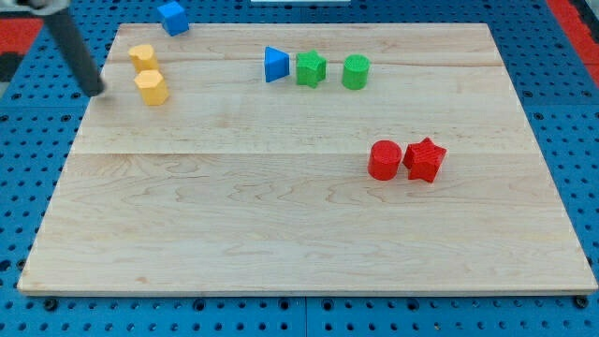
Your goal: Push yellow hexagon close red circle
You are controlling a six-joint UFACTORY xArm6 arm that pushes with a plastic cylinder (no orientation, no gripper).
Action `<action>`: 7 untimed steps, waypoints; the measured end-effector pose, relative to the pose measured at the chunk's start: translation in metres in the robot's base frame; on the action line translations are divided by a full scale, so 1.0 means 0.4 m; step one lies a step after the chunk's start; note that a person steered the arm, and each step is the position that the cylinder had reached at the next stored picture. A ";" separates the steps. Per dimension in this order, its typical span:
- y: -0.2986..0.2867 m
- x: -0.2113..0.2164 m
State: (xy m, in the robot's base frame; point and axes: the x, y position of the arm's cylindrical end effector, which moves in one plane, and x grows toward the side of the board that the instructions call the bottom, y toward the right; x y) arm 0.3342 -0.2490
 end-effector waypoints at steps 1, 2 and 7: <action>0.253 0.025; 0.188 0.019; 0.355 0.177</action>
State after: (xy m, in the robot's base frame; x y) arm 0.4052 -0.1070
